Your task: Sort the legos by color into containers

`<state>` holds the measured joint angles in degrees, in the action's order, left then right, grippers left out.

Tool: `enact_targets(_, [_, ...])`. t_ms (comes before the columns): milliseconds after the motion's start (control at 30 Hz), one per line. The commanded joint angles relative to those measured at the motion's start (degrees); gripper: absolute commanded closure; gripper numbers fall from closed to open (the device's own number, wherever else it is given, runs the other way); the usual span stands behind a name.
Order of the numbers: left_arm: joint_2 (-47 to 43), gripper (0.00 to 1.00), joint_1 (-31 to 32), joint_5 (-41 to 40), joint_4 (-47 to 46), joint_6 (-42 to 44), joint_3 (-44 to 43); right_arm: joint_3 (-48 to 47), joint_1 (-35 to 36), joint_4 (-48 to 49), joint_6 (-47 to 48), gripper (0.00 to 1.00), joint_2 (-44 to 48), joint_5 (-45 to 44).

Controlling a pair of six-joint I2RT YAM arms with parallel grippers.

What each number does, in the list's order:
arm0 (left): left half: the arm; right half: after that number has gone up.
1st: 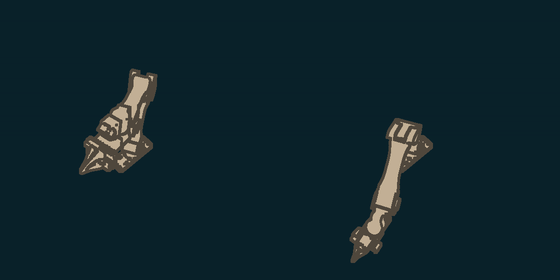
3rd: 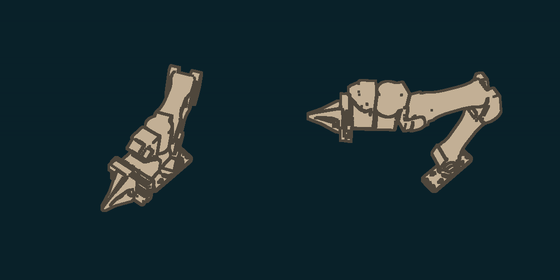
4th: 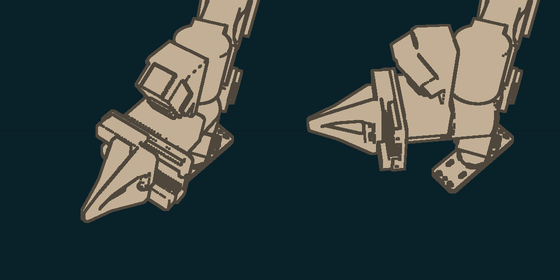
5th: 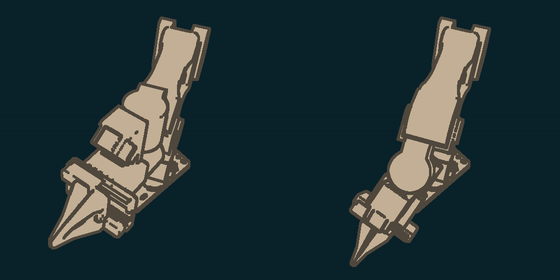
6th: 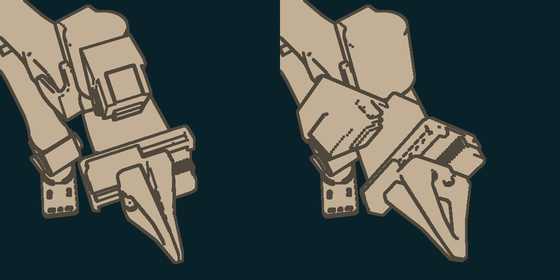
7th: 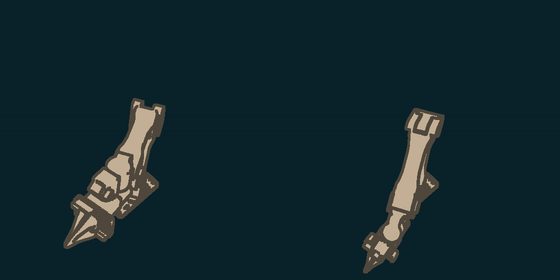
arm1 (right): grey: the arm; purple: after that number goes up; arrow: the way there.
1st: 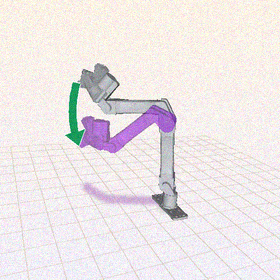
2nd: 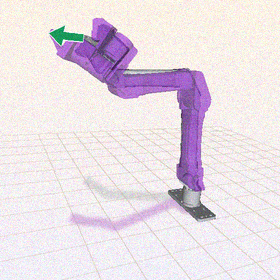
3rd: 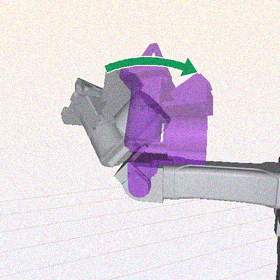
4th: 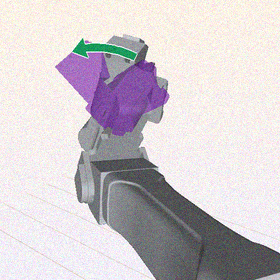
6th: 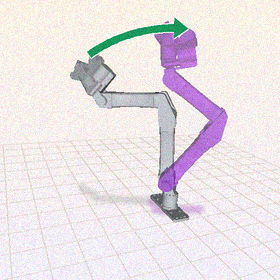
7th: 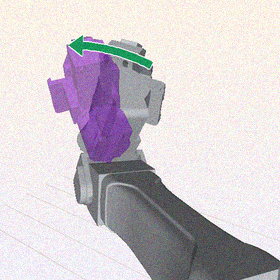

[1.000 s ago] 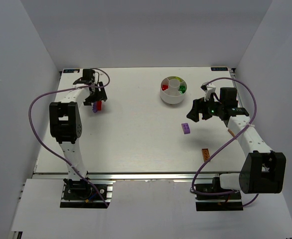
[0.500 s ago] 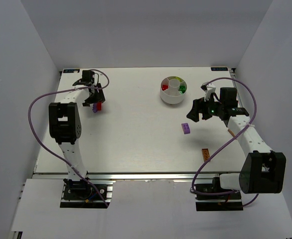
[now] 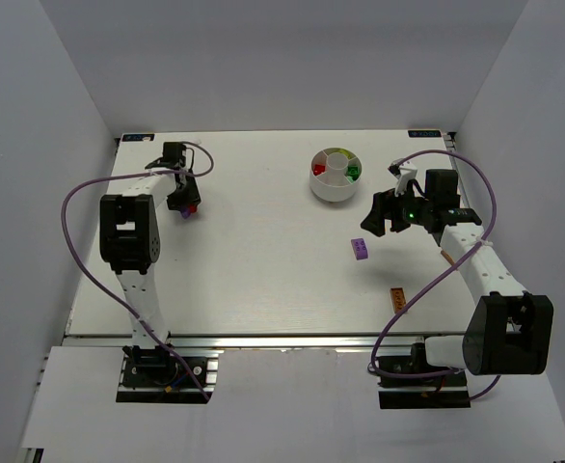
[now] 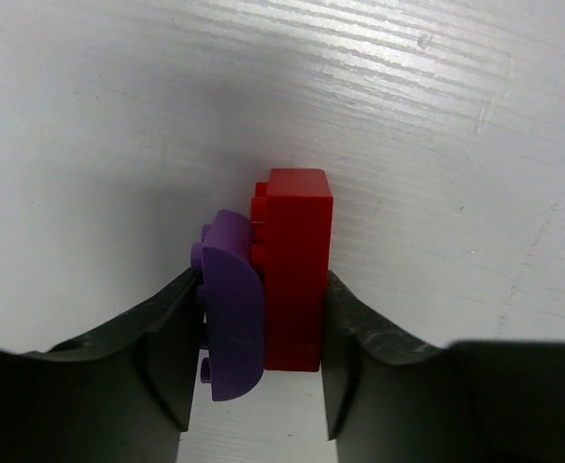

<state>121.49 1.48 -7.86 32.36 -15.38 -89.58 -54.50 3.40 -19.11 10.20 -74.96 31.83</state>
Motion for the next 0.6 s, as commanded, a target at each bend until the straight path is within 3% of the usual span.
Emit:
enact_targets(0, [-3.4, 0.58, 0.0, 1.7, -1.2, -0.3, 1.1, -1.7, 0.2, 1.5, -0.4, 0.17, 1.1, 1.6])
enact_targets(100, [-8.3, 0.74, 0.4, 5.7, -4.2, -1.0, 4.5, -2.1, 1.3, 1.5, -0.8, 0.21, 1.4, 2.5])
enact_targets(233, [-17.0, 0.76, 2.2, 19.1, -11.1, -1.8, 11.9, -3.3, 5.3, 1.4, -4.5, 0.29, 0.4, 6.7])
enact_targets(300, [-20.9, 0.76, 4.3, 30.4, -18.1, -2.5, 16.3, -4.4, 8.9, 1.7, -9.1, 0.29, -0.6, 8.4])
enact_targets(367, [-26.0, 0.75, 6.3, 36.1, -22.6, -3.4, 22.6, -6.2, 10.8, 4.2, -13.9, 0.28, -2.9, 12.6])
enact_targets(400, [-29.2, 0.76, 8.6, 40.9, -27.8, -4.7, 26.9, -6.8, 12.5, 5.7, -20.5, 0.26, -4.8, 13.4])
enact_targets(567, [-37.4, 0.8, 18.4, 43.0, -40.6, -4.8, 35.9, -17.0, 16.9, 5.7, -38.5, 0.23, -12.6, 10.4])
